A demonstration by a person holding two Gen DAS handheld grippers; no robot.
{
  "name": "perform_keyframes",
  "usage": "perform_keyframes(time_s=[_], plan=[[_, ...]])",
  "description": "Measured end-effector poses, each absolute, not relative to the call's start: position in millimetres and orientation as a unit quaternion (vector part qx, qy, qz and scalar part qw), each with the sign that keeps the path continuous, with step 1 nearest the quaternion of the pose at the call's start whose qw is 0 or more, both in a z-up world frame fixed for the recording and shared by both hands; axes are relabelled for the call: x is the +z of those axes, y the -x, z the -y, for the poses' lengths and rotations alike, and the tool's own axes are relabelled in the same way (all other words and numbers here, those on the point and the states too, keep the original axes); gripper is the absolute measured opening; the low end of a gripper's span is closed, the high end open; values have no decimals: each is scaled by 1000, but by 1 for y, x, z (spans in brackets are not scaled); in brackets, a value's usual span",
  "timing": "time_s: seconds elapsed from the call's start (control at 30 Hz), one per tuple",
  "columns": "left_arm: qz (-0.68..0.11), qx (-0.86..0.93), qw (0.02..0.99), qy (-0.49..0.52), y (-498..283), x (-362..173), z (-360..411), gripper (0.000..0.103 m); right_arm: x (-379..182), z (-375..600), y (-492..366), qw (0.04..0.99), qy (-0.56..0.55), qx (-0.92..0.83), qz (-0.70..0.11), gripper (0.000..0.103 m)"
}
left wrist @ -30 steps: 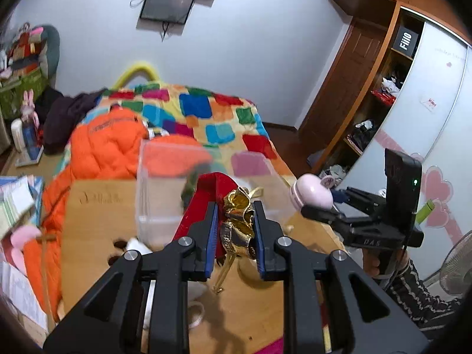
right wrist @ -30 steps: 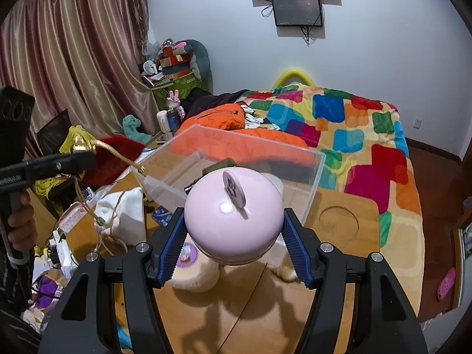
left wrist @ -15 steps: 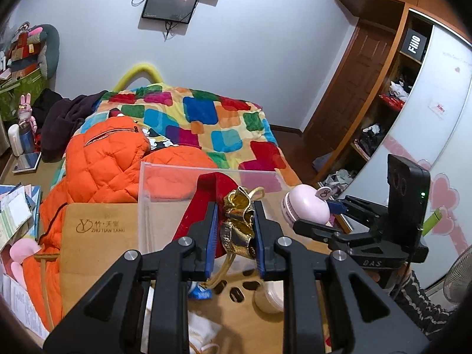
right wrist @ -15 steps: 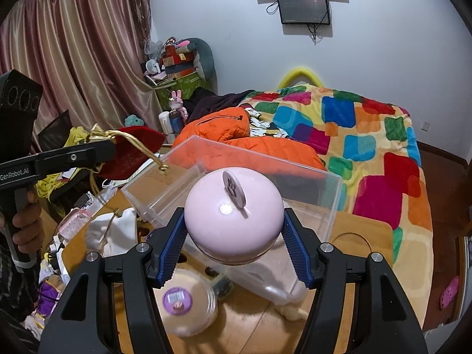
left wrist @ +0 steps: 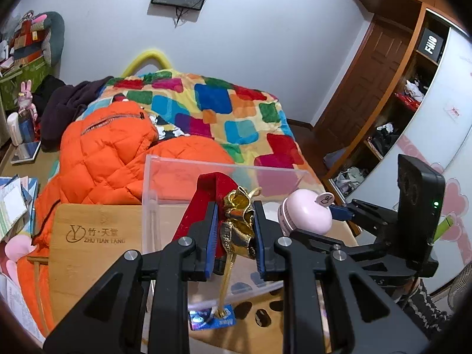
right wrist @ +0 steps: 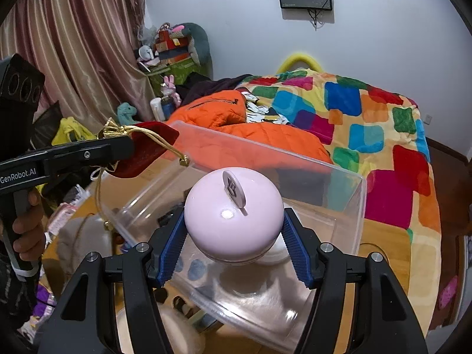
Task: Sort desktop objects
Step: 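Carry the gold ornament with left tool while right tool carries pink jar to box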
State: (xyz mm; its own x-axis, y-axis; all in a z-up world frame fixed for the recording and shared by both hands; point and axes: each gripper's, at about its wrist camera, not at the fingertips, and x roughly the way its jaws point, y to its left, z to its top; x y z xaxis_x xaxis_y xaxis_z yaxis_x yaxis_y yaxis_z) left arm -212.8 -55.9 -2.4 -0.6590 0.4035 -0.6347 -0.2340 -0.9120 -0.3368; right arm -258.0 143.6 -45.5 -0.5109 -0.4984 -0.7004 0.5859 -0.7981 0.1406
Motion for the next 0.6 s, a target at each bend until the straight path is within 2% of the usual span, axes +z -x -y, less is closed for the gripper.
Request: perform_keyframes(time_s=[0.27,0.6], plan=[[128,889,172,405,231,-29,56,21,-56,-127,262,313,-392,-860,-89,60],[80,900,150,402,226,-32,45,21,-69,-125,271,310,-415,-851,-82,60]])
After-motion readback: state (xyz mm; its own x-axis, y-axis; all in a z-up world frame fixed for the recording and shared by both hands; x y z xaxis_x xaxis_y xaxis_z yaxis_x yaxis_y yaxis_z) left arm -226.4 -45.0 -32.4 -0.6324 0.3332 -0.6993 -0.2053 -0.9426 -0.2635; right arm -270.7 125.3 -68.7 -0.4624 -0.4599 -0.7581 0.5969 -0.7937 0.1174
